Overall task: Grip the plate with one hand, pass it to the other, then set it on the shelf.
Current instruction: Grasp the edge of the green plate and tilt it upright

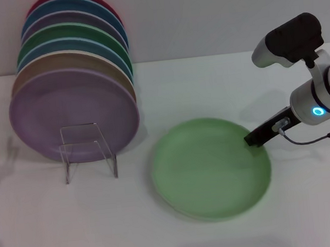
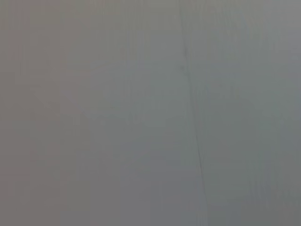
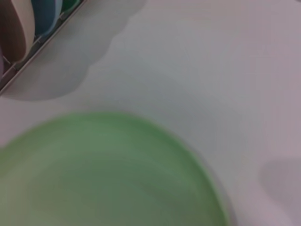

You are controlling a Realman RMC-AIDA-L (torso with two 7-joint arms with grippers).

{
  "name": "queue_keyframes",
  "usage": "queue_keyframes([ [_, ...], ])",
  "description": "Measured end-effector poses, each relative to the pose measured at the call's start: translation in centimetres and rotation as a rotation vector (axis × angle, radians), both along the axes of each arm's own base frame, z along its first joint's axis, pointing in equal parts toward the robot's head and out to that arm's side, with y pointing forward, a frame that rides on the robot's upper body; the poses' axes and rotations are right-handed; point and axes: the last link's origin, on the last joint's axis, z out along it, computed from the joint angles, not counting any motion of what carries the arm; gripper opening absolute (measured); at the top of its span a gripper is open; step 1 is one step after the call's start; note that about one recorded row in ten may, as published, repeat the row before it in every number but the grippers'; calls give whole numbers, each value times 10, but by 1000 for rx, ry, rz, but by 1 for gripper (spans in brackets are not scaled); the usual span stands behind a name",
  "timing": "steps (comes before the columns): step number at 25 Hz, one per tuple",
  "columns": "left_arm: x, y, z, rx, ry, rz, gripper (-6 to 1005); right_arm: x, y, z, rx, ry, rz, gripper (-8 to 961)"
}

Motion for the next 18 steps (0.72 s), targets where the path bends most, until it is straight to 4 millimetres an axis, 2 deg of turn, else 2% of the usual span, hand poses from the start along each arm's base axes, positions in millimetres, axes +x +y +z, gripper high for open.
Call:
queue_keyframes([
  [4,0,0,0,2,0,-3,812,-2,1,2,10,7,4,118],
  [9,2,0,0,2,-2,-10,812,-9,1,12,53,56,28,48],
  [18,6,-2,-3,-9,-3,-31,812,-12,-5,32,123,125,66,21],
])
